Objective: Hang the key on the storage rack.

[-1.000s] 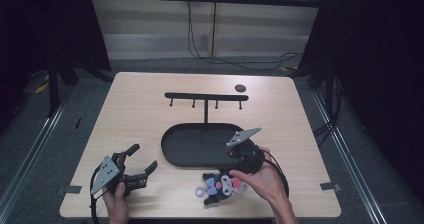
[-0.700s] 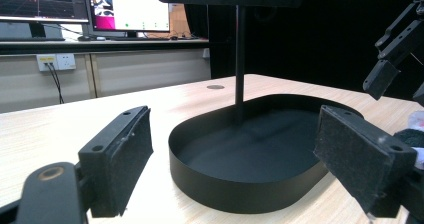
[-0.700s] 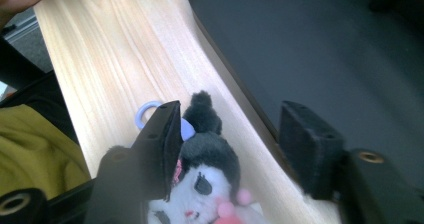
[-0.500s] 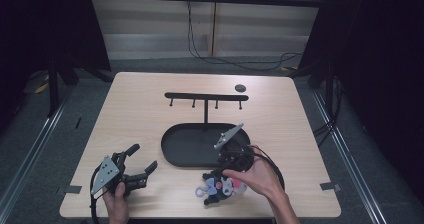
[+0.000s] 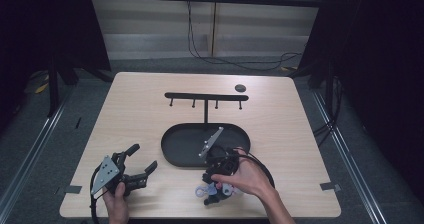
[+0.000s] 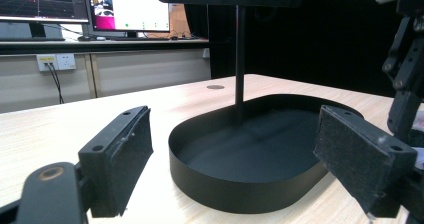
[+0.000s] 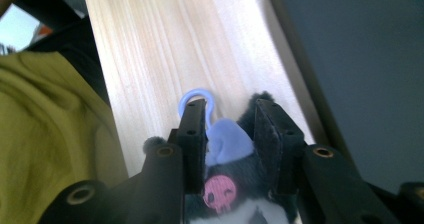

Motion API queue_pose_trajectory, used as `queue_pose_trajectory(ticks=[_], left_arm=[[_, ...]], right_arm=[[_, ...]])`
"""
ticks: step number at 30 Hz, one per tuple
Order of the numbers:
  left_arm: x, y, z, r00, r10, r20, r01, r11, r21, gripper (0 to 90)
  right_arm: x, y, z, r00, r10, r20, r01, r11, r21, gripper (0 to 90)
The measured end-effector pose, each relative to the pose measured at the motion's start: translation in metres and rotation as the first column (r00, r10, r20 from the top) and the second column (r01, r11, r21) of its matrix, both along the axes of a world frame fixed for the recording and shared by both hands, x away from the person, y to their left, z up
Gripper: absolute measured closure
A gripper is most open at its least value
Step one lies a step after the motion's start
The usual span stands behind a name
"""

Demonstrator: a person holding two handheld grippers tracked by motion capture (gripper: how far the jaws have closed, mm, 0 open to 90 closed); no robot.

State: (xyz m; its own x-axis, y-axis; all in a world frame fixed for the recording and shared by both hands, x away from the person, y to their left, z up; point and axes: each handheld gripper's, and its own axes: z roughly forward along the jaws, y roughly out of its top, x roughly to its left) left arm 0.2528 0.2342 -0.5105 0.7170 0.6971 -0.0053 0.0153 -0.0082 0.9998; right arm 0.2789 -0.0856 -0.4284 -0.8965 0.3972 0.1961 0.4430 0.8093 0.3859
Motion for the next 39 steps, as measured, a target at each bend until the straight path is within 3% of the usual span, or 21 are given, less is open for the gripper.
queue_pose_trajectory(ticks=[4, 8, 13, 17, 22, 27, 31, 39], left_arm=[[0.000, 0.000, 0.000, 1.0000, 0.000, 0.000, 0.000, 1.0000, -0.002, 15.3], [0.000, 0.000, 0.000, 1.0000, 0.000, 0.001, 0.000, 1.0000, -0.004, 15.2], [0.000, 0.000, 0.000, 1.0000, -0.002, -0.003, 0.002, 1.0000, -0.001, 15.2], [0.000, 0.000, 0.000, 1.0000, 0.000, 0.000, 0.000, 1.0000, -0.002, 15.2], [0.000, 0.000, 0.000, 1.0000, -0.002, -0.003, 0.002, 1.0000, -0.002, 15.2], [0.000, 0.000, 0.000, 1.0000, -0.003, -0.003, 0.003, 1.0000, -0.002, 15.3], [0.000, 0.000, 0.000, 1.0000, -0.002, -0.002, 0.002, 1.0000, -0.003, 15.3], [0.000, 0.000, 0.000, 1.0000, -0.003, -0.002, 0.003, 1.0000, -0.001, 15.2]], right_arm=[[0.003, 0.009, -0.004, 0.9992, 0.035, -0.019, -0.036, 0.998, -0.056, 68.6], [0.007, 0.015, -0.002, 0.9970, 0.064, -0.044, -0.067, 0.995, -0.073, 69.5], [0.009, 0.027, -0.007, 0.9908, 0.112, -0.076, -0.121, 0.985, -0.125, 69.9], [0.010, 0.033, -0.009, 0.9873, 0.142, -0.071, -0.151, 0.978, -0.143, 71.6], [0.013, 0.040, -0.017, 0.9807, 0.158, -0.115, -0.176, 0.969, -0.172, 71.5], [0.011, 0.043, -0.022, 0.9759, 0.178, -0.126, -0.200, 0.961, -0.193, 69.2], [0.010, 0.042, -0.025, 0.9761, 0.177, -0.127, -0.199, 0.960, -0.195, 68.4], [0.008, 0.046, -0.033, 0.9650, 0.216, -0.150, -0.247, 0.939, -0.239, 66.7]])
